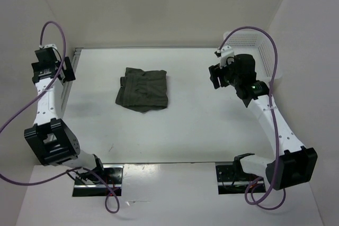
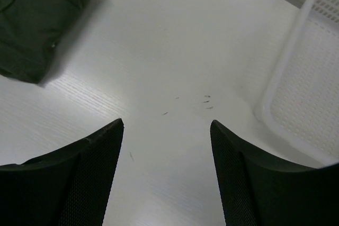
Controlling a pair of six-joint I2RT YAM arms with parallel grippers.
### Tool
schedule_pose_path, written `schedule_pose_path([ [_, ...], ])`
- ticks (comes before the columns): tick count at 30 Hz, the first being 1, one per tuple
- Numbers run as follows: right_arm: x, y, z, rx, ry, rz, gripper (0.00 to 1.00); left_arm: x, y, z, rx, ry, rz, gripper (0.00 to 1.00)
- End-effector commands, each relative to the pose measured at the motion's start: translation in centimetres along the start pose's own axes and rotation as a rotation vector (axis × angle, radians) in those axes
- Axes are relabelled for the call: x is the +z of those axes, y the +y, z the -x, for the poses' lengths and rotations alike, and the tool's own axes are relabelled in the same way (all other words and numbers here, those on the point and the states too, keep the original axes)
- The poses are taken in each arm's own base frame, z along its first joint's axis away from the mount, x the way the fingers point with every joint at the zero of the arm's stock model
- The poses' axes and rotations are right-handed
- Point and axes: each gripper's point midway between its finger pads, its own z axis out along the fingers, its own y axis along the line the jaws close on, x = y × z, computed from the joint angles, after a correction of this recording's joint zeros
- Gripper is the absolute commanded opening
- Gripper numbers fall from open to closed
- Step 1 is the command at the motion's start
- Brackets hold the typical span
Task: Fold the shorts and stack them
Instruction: Fold the shorts
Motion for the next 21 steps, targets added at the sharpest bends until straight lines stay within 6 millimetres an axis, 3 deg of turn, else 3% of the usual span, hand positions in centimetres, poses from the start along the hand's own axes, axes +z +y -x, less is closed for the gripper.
schedule_pose_path([
  [1,-1.0,-2.0,2.0,-0.008,-0.103,-0.104,0.72,-1.9,0.0,0.2,-0.026,-0.057,-0.077,1.00],
  [7,-1.4,-2.1,1.8,0.003,-0.117,-0.108,0.73,-3.6,3.4,-0.7,-0.038,-0.069,0.104,1.00],
  [14,-1.4,-1.8,1.7,0.001,-0.130,-0.100,0.74,-4.1,3.2,-3.3,-0.027,-0.027,0.092,1.00],
  [21,-1.4,-1.5,1.2,0.001,-0.124,-0.089,0.76,-4.4,3.1,-3.1,-0.029,-0.037,0.083,1.00],
])
